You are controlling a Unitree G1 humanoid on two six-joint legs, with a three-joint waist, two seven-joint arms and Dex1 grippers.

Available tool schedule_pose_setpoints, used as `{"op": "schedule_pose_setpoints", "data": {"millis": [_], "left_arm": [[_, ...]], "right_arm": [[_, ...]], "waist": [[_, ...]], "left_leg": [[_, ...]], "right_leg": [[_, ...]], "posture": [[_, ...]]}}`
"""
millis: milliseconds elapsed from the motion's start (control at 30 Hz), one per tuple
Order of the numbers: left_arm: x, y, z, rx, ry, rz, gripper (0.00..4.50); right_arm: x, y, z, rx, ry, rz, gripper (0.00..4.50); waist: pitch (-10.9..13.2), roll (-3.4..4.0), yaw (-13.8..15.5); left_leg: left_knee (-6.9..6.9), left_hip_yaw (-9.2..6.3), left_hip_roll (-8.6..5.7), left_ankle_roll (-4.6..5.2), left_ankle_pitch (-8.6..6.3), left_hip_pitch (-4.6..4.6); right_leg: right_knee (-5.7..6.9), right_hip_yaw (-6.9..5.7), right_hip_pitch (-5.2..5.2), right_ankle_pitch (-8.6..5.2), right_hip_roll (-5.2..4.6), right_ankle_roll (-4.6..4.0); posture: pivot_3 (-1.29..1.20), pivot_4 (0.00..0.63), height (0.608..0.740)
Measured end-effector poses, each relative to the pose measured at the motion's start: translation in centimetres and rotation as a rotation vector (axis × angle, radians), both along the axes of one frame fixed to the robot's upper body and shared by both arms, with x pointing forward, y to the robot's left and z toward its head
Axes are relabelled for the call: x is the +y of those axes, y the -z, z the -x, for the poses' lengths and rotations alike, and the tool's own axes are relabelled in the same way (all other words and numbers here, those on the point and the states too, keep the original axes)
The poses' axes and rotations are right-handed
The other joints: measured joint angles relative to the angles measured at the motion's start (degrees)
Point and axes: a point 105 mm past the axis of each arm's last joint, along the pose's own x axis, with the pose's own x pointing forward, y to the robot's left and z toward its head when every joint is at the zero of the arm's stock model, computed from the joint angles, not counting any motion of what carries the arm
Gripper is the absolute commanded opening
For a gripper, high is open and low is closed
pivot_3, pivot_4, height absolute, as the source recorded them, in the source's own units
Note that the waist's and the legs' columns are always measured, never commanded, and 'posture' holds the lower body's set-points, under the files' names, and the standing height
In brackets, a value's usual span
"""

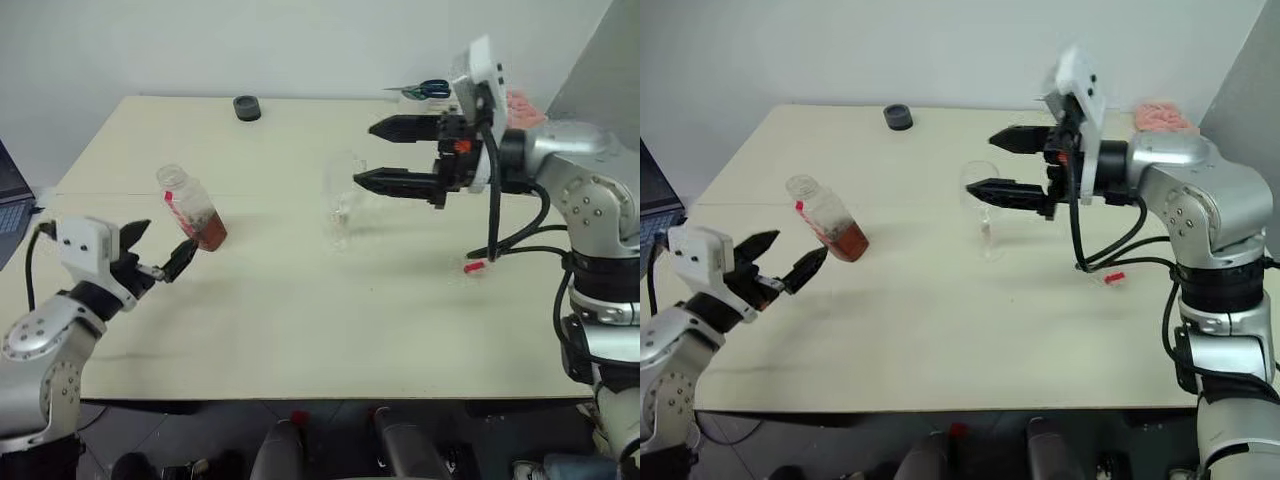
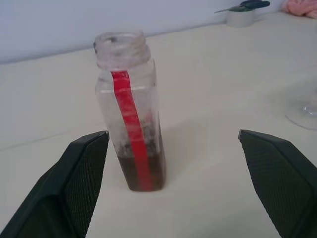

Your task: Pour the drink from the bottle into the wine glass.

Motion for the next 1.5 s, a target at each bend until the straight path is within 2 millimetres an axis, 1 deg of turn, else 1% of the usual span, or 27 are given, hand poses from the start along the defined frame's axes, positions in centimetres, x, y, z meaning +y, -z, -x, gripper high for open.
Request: {"op": "schedule_pose_setpoints", "data": {"millis": [33, 100, 167, 267, 367, 467, 667, 767, 867, 1033, 1267, 1400, 1500], "left_arm": [[0.4, -0.6, -0.4, -0.011, -0.005, -0.001, 4.50], [1.0, -1.2, -1.1, -0.028, -0.016, 0.006, 4.50], [1.6, -1.0, -1.7, -0.023, -0.029, 0.021, 4.50], [1.8, -0.3, -2.4, -0.001, -0.022, 0.043, 4.50], [1.3, 0.4, -3.1, 0.022, 0.020, 0.043, 4.50], [0.7, 0.4, -4.0, 0.009, 0.054, 0.052, 4.50], [1.0, 0.8, -5.1, 0.009, 0.048, 0.025, 4.50], [1.3, 0.7, -5.5, -0.004, 0.036, 0.019, 4.50], [1.2, 0.7, -5.9, -0.015, 0.036, 0.017, 4.50], [0.5, 1.5, -7.3, -0.037, 0.049, 0.051, 4.50], [0.1, 1.3, -8.8, -0.085, 0.055, 0.044, 4.50], [0.0, 0.9, -9.3, -0.105, 0.064, 0.043, 4.50], [0.1, 0.9, -9.5, -0.102, 0.069, 0.045, 4.50]], "right_arm": [[0.4, -0.6, 0.2, -0.018, -0.011, -0.006, 4.48], [0.7, -0.9, 0.4, -0.026, -0.024, -0.010, 4.48], [1.1, -0.5, 0.3, -0.013, -0.032, 0.002, 4.48], [1.2, -0.3, 0.3, -0.008, -0.032, 0.002, 4.48], [1.2, -0.3, 0.2, -0.009, -0.027, 0.003, 4.48], [1.2, -0.3, 0.2, -0.010, -0.023, 0.003, 4.48], [1.1, -0.2, 0.0, -0.009, -0.013, 0.005, 4.48], [1.1, -0.2, 0.0, -0.009, -0.012, 0.005, 4.48], [1.1, -0.1, 0.0, -0.008, -0.006, 0.005, 4.48], [1.1, 0.0, -0.1, -0.007, 0.000, 0.010, 4.48], [1.3, 0.2, -0.3, -0.008, 0.012, 0.018, 4.48], [1.5, 0.5, -0.4, -0.008, 0.022, 0.026, 4.48], [1.6, 0.5, -0.4, -0.011, 0.026, 0.028, 4.48]], "waist": [[0.0, 0.00, 0.1], [0.0, -0.02, 0.1], [0.0, -0.01, 0.1], [0.0, -0.02, 0.3], [0.0, -0.02, 0.4], [0.0, -0.02, 0.5], [0.0, -0.02, 0.4], [0.0, -0.02, 0.4], [0.0, -0.01, 0.4], [0.0, -0.02, 0.5], [0.0, -0.02, 0.5], [0.0, -0.02, 0.5], [0.0, -0.02, 0.5]], "left_leg": [[0.00, -0.03, 0.00, 0.00, 0.00, 0.03], [-0.01, -0.02, 0.02, 0.00, 0.00, 0.04], [0.00, 0.07, 0.00, 0.00, 0.00, 0.04], [0.00, 0.07, 0.01, 0.00, 0.00, 0.01], [-0.03, 0.06, 0.01, 0.00, 0.00, 0.01], [-0.04, 0.05, 0.02, 0.00, 0.00, 0.01], [-0.03, 0.05, 0.02, 0.00, 0.00, 0.02], [-0.02, 0.05, 0.01, 0.00, 0.00, 0.01], [-0.03, 0.05, 0.01, 0.00, 0.00, 0.01], [0.01, 0.05, 0.00, 0.00, 0.00, 0.00], [0.00, 0.02, 0.00, 0.00, 0.00, 0.00], [0.00, 0.00, -0.01, 0.00, 0.00, -0.02], [0.01, -0.01, -0.01, 0.00, 0.00, -0.03]], "right_leg": [[0.01, -0.04, 0.02, 0.00, 0.01, 0.00], [-0.01, -0.05, 0.05, -0.01, 0.03, 0.01], [-0.01, 0.01, 0.03, -0.01, 0.01, 0.01], [-0.01, 0.00, 0.01, 0.00, -0.01, 0.00], [0.00, -0.02, -0.01, 0.01, -0.01, -0.01], [0.01, -0.02, -0.01, 0.01, -0.01, -0.02], [0.03, -0.02, -0.02, 0.01, 0.00, -0.02], [0.03, -0.02, -0.01, 0.01, -0.01, -0.01], [0.03, -0.02, -0.01, 0.01, -0.02, -0.01], [0.05, -0.03, -0.01, 0.02, -0.02, -0.01], [0.07, -0.05, -0.02, 0.03, -0.02, -0.02], [0.08, -0.06, -0.02, 0.03, -0.02, -0.02], [0.08, -0.08, -0.02, 0.03, -0.02, -0.02]], "posture": [[0.00, 0.150, 0.740], [0.00, 0.150, 0.740], [0.00, 0.150, 0.740], [0.00, 0.150, 0.740], [0.00, 0.150, 0.740], [0.00, 0.150, 0.740], [0.00, 0.150, 0.740], [0.00, 0.150, 0.740], [0.00, 0.150, 0.740], [0.00, 0.150, 0.740], [0.00, 0.150, 0.740], [0.00, 0.150, 0.740], [0.00, 0.150, 0.740]]}}
